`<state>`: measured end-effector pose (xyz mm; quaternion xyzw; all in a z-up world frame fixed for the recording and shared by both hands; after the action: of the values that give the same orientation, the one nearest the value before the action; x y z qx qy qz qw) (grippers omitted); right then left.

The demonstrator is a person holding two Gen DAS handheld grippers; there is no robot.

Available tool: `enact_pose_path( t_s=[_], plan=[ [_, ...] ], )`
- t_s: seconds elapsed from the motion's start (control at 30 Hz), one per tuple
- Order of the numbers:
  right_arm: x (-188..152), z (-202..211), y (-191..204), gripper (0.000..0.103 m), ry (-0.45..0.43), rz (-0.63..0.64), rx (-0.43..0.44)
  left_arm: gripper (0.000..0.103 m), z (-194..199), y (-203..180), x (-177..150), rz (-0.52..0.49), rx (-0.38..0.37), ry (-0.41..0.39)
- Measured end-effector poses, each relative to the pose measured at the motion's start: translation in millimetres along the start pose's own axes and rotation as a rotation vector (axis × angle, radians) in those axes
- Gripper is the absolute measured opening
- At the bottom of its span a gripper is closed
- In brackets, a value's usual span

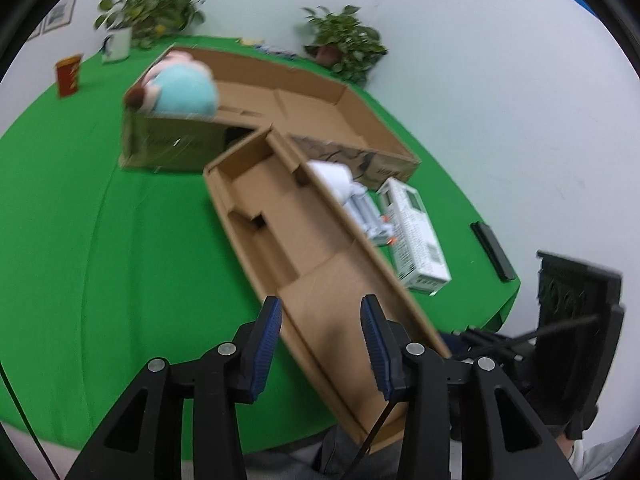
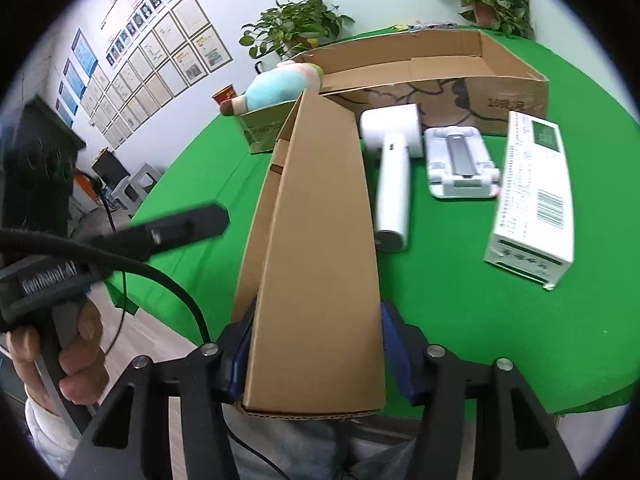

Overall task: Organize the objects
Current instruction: 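Grasp the cardboard tray's end with the right gripper and lift it, then carry the cardboard tray into the box beside the plush pig and lower it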

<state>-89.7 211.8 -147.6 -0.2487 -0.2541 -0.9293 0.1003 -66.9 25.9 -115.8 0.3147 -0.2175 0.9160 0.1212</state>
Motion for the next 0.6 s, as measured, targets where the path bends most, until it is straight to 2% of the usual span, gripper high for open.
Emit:
enact_pose_path(
  t_s=[0.2, 0.33, 0.47, 0.53, 0.6],
  plan=[
    [-5, -9, 24, 0.056, 0.043, 0.024, 0.059, 0.04, -3, 22, -15, 0.068, -0.011, 0.021],
    [-2, -8, 18, 0.055, 0.018, 0.008, 0.026, 0.04, -1, 33, -15, 0.094, 0.003, 0.018],
    [-4, -10, 16, 0.054, 0.028, -0.014, 0.031, 0.04, -3, 34, -18, 0.089, 0.001, 0.031],
    [-8, -13, 23, 0.055, 0.058, -0.012, 0.054, 0.04, -1, 35, -20, 0.077, 0.042, 0.027],
    [-10, -17, 23, 0.055, 0.111, -0.046, 0.108, 0.035, 0, 36, -21, 0.079, 0.043, 0.024]
  ],
)
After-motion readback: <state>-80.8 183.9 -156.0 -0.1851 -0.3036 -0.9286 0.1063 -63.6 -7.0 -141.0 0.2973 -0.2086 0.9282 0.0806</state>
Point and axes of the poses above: each gripper's, at about its wrist camera, not at the fingertips, and z roughly against the way its jaws point, y to its left, x to its top, the point moved 6 cm from there along -z, roughly the way its jaws point, and after that the axes turned 9 degrees about -z, right-handed, at the moved point
